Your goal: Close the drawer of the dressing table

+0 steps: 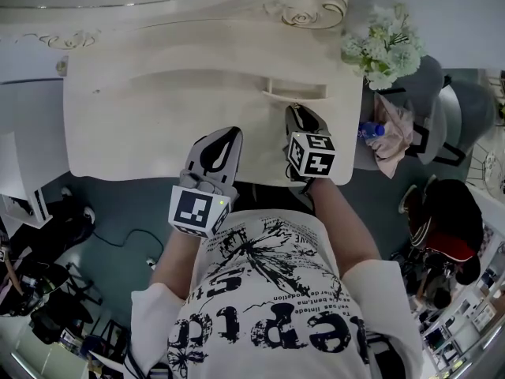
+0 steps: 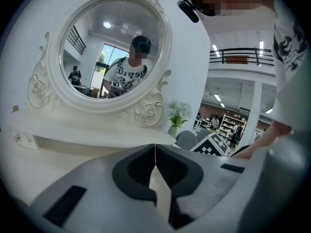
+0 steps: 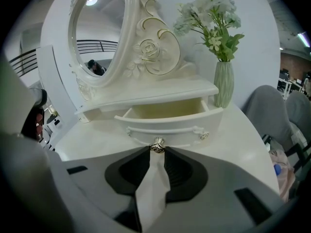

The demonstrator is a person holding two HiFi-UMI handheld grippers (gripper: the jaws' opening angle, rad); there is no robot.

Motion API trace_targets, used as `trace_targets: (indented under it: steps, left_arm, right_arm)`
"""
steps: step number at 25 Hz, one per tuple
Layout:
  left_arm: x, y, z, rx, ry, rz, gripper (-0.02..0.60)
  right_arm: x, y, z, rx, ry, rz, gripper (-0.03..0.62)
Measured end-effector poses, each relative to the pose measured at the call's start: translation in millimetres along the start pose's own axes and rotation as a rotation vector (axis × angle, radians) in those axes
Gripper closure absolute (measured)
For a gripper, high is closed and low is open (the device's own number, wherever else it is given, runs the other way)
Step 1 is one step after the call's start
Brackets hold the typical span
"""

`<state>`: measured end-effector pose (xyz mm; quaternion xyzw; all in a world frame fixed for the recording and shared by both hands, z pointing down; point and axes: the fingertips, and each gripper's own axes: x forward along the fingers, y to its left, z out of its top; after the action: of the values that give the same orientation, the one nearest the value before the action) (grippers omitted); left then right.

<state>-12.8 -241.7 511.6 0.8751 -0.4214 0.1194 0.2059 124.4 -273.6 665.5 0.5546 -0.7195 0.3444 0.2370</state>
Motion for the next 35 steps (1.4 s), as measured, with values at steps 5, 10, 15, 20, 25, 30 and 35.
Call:
trace_targets:
  steps: [5, 10, 15, 20, 25, 30, 35]
  left_arm:
    - [3.3, 3.3, 1.4, -0.002, 0.006, 0.001, 0.561]
    - [4.9, 6.5, 1.5, -0.002, 0.019, 0.001, 0.561]
    - [5.0, 10.0, 0.8, -0.005, 0.034, 0.002, 0.561]
    - [-0.8, 18.2, 0.2, -0.013, 0.036, 0.025, 0.561]
    - [-4.0, 28.3, 5.4, -0.003, 0.028, 0.046, 0.561]
    - [-7.6, 32.1, 8.5, 0.0, 0.019, 0.055, 0.561]
    - [-9.5, 29.6, 9.6, 0.018, 0.015, 0.049, 0.561]
  right_arm:
    - [7.9, -2.4, 9.8, -0.021, 0.014, -0.001, 0.491]
    - [14.4, -5.6, 21.2, -0.038, 0.006, -0.005, 0.491]
    - [22.7, -7.7, 32.1, -0.049, 0.005, -0.01, 0.491]
    - [29.3, -9.8, 40.9, -0.064, 0.002, -0.025, 0.491]
    - [34.3, -12.1, 46.7, -0.083, 0.0, -0.031, 0.491]
    - [34.0, -11.1, 47.1, -0.114, 0.001, -0.03, 0.49]
    - [27.2, -6.4, 45.1, -0.186, 0.001, -0.064, 0.459]
